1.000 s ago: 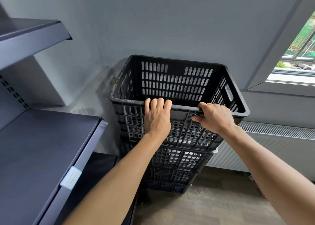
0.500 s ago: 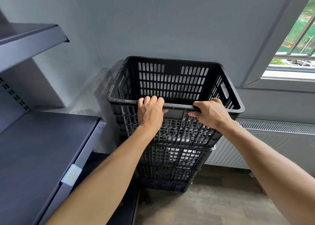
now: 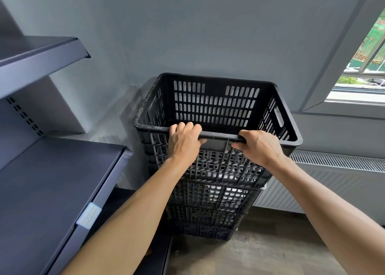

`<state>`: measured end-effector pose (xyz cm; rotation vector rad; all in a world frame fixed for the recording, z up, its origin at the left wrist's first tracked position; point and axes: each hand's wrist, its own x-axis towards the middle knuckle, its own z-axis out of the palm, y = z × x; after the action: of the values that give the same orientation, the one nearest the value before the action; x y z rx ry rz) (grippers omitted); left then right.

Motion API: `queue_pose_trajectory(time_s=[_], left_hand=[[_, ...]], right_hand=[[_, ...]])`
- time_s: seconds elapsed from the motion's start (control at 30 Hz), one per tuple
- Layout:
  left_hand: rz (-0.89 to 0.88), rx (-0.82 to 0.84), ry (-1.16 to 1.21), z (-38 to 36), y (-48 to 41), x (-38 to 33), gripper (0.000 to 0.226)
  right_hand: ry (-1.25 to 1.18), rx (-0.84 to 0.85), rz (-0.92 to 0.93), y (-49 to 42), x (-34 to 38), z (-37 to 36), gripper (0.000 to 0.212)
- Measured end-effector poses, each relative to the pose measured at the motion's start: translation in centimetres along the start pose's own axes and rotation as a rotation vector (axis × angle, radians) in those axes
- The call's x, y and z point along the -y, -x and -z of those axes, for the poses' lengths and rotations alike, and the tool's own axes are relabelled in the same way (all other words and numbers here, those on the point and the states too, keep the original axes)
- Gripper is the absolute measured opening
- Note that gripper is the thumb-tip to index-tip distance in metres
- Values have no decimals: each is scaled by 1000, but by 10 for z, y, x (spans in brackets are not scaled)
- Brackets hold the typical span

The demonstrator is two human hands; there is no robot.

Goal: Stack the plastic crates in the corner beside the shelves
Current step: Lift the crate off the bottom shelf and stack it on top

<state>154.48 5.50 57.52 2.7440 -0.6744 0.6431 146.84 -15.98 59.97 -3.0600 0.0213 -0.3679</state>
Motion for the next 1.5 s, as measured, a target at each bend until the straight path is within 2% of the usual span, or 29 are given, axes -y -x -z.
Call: queue_pose_trajectory(time_s=[0.2, 0.43, 0.6, 0.7, 0.83, 1.03, 1.33, 1.5], left_hand=[[-18, -26, -49, -4, 7, -3, 26], [-59, 50, -60, 0, 15, -2, 46], [-105, 104, -27, 6, 28, 4, 70], [-99, 144, 30, 9, 29, 7, 75], [-96, 164, 108, 14, 25, 9, 71], [-44, 115, 160, 16, 33, 1, 67], [63, 113, 229, 22, 32, -23, 62], [58, 100, 278, 27, 35, -51, 57]], right_hand=[[91, -26, -14, 1, 0, -8, 37], [97, -15, -59, 9, 7, -8, 39], [45, 39, -31, 18, 10, -3, 57], [33, 60, -4, 24, 11, 0, 68], [2, 90, -4, 26, 9, 5, 78], [-22, 31, 25, 35, 4, 1, 89], [-64, -4, 61, 41, -2, 10, 80], [-105, -7, 94, 46, -7, 20, 73]])
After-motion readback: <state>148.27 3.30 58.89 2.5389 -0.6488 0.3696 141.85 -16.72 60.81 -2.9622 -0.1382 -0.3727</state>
